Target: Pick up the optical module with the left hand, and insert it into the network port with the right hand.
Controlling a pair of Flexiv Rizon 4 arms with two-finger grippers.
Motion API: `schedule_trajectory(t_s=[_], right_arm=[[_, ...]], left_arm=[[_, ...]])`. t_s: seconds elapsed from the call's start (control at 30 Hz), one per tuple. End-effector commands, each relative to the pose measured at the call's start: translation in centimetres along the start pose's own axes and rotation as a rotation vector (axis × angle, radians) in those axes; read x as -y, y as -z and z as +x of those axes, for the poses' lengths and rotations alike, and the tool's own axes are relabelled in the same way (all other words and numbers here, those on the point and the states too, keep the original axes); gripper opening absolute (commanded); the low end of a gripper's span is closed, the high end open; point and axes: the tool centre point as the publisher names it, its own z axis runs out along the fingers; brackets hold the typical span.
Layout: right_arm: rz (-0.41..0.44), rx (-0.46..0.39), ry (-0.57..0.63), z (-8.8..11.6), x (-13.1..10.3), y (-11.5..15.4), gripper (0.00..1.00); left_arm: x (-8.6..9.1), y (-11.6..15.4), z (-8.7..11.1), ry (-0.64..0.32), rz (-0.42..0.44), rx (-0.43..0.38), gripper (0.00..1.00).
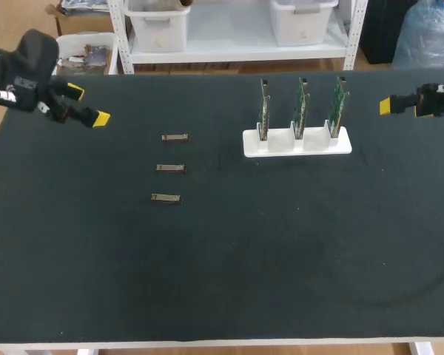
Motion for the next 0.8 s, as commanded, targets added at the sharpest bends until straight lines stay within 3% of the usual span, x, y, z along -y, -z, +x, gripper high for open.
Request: schedule_trajectory(t_s=[0.03,0.4,0.67,0.8], right_arm=[[0.004,0.001,-0.001,0.0,-0.1,0.0,1.00],[0.004,0.001,-0.001,0.0,-0.1,0.0,1.00],[0.004,0.001,-0.001,0.0,-0.1,0.0,1.00],[0.004,0.001,-0.001,0.0,-0.1,0.0,1.00]], left_arm=[[-1.2,-1.8,-1.3,-0.123,0.020,-0.100,1.00],[-2.0,-5.6,-3.0,-0.277,0.047,-0.224,1.00],[-2.2,-8.4,-3.6,-0.448,0.120,-0.341,1.00],[-2.3,-9.7,-3.6,-0.486,0.139,-0.367,1.00]])
